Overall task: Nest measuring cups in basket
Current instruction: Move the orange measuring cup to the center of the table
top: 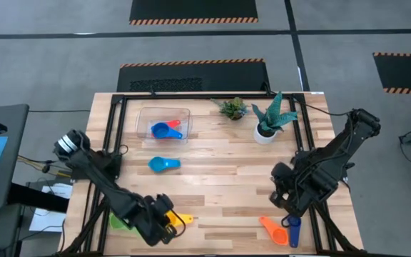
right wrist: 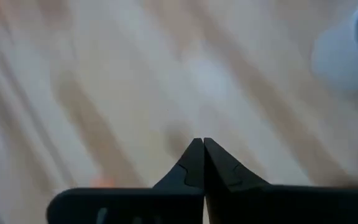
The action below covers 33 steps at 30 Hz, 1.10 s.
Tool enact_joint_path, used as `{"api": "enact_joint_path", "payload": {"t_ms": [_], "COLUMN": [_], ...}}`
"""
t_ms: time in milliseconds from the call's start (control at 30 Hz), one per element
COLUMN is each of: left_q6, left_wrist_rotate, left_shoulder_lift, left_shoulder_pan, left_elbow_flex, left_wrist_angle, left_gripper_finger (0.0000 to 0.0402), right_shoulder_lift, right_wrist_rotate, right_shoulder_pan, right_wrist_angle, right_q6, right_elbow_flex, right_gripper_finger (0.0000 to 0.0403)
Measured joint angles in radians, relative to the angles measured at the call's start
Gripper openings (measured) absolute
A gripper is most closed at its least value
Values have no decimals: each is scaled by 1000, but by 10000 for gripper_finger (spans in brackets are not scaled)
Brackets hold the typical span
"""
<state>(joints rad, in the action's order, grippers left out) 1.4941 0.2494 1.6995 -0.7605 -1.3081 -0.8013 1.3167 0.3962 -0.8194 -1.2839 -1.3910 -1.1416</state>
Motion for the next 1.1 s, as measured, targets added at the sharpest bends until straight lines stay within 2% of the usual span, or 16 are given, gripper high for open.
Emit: {"api": "enact_joint_path", "payload": {"t_ms": [67,133,233,333,533,800,933,1100], "left_q6": [-37,-59,-74,-74,-85,-140,-149,-148], "left_wrist_rotate": [31,76,148,200,201,200,211,203], "left_shoulder_lift": [28,36,35,35,34,34,34,34], "left_shoulder_pan": [7,12,23,29,62,95,96,95], "left_elbow_flex": [-80,-142,-210,-269,-306,-306,-306,-306], "left_wrist_angle": [-108,-209,-319,-432,-481,-486,-488,-488], "left_gripper_finger": [0,0,0,0,0,0,0,0], "right_shoulder_lift": [4,29,90,183,334,441,503,473], "right_wrist_rotate": [-202,-305,-332,-378,-506,-479,-493,-495], "right_shoulder_pan": [-15,-35,-81,-117,-173,-185,-179,-169], "right_wrist_angle": [-23,-26,-5,98,363,580,550,509], "right_q6": [9,11,-3,17,54,66,88,90], "right_elbow_flex": [0,0,0,2,1,-46,-44,-44], "right_gripper_finger": [6,7,5,5,4,3,3,3]}}
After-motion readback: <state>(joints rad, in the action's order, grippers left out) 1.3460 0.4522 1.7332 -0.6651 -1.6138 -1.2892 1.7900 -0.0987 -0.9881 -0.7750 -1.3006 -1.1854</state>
